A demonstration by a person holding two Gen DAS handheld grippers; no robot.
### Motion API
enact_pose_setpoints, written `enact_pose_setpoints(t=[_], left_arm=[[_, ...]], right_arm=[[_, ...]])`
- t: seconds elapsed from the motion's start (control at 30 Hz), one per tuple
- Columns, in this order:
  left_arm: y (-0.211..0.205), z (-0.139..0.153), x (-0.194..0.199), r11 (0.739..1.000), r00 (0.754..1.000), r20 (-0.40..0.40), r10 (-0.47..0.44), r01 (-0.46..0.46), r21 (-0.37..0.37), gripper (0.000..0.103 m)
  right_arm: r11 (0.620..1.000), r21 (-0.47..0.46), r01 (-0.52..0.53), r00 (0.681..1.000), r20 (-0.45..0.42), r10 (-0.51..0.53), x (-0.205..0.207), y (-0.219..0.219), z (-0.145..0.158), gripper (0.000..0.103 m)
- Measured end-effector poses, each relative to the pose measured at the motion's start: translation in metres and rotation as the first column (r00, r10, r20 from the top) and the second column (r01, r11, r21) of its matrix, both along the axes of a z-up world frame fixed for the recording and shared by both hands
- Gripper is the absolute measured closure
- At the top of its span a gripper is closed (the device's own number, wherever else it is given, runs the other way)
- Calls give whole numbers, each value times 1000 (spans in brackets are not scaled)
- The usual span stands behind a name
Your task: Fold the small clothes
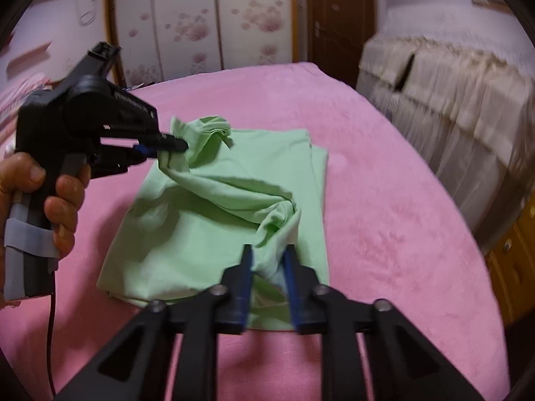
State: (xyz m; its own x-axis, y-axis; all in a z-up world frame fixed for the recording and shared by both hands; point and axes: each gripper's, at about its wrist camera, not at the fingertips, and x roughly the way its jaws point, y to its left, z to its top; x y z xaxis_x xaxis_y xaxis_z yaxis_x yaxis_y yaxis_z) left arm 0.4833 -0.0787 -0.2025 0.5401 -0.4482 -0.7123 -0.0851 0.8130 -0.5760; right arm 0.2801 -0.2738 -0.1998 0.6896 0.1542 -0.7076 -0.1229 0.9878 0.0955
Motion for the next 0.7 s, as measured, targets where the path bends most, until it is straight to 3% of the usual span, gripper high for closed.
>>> enact_pose_setpoints(t=[0.23,0.4,0.47,0.5,0.53,0.63,0.7], left_arm=[[-70,34,23,993,989,84,-121,122,4,100],[-113,18,48,986,984,63,-166,165,21,99],[-123,2,60,981,981,27,-193,193,5,82],[-128,-9,65,977,977,-9,-214,213,-12,63],[-128,-19,69,976,975,-54,-218,216,-29,55],[-117,-25,64,981,980,-64,-189,186,-54,53],[-110,-18,56,980,980,-31,-198,197,-23,53]], right_arm=[[990,93,102,995,-11,-101,-4,-27,-8,93],[962,211,173,984,-84,-159,2,-48,-21,93],[951,248,186,981,-100,-166,2,-53,-24,93],[943,271,191,980,-109,-167,2,-56,-25,92],[939,282,198,978,-119,-171,2,-57,-26,92],[925,316,213,974,-138,-177,-1,-63,-27,90],[921,327,214,974,-148,-173,-1,-67,-28,90]])
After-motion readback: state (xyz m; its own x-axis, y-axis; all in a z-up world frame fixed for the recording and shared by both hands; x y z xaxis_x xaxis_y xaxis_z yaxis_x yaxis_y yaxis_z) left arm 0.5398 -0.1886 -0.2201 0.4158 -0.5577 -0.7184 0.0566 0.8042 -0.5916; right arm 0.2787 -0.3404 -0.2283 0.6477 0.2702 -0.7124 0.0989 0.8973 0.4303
